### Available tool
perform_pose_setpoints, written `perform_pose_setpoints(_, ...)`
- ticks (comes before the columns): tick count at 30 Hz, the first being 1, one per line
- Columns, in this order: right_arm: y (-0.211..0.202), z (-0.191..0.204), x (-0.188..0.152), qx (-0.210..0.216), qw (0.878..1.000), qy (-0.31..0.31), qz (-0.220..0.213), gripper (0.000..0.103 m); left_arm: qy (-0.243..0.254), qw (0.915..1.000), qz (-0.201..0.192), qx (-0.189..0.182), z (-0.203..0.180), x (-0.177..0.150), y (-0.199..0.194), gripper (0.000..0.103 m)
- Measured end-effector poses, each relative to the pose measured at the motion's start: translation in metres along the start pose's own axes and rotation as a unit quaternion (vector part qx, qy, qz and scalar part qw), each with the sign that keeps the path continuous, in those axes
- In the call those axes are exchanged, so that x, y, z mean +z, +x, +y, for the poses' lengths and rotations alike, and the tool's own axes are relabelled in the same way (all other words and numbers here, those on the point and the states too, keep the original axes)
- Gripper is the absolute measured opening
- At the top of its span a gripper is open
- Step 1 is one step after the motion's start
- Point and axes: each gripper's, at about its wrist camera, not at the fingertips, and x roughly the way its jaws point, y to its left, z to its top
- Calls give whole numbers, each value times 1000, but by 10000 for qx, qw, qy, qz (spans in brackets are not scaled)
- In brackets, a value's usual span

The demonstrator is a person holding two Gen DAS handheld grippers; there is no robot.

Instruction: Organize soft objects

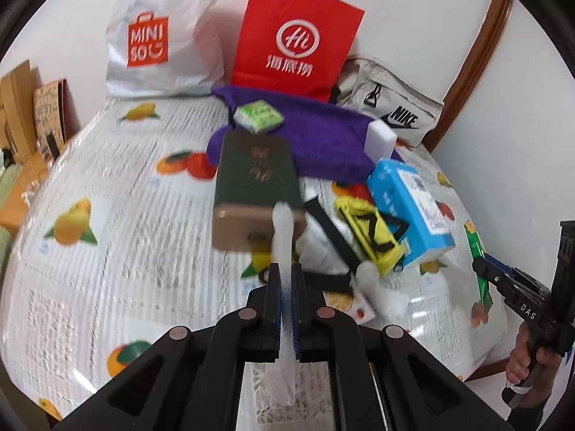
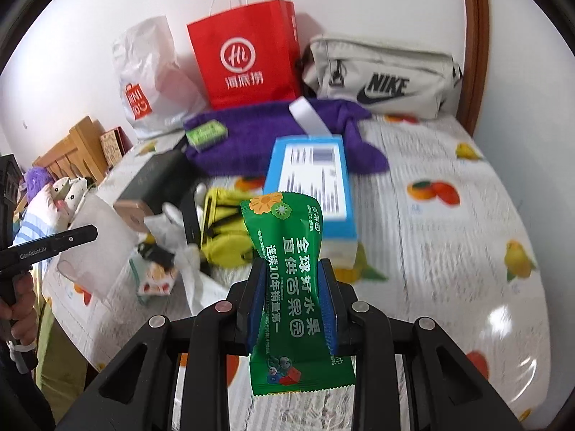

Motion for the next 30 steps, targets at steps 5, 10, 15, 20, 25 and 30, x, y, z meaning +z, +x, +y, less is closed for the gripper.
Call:
perform_pose_setpoints(5, 3, -2, 22, -11, 10000, -84, -45, 28, 63, 9999, -131, 4, -8, 20, -4, 5)
perform_pose_setpoints(10, 7, -4, 40, 27, 9998, -146, -108, 28, 109, 9997, -231, -36, -14, 38, -5, 4)
perform_pose_setpoints(15, 13, -2, 51, 85, 9997, -166, -125, 28, 119, 9997, -230, -45, -15, 47, 0, 2)
perform_pose_setpoints(20, 17, 3, 56, 139, 9996, -237, -111, 28, 64, 9997, -220, -27, -7, 48, 0, 2)
perform_pose_setpoints(25, 19, 9, 55, 199, 9993, -311, -99, 28, -27, 9997, 65, 215, 10, 36, 12, 2)
perform_pose_setpoints(30, 26, 13, 50, 218, 9991, -362, 14, 28, -186, 9993, 287, 145, 20, 16, 23, 33)
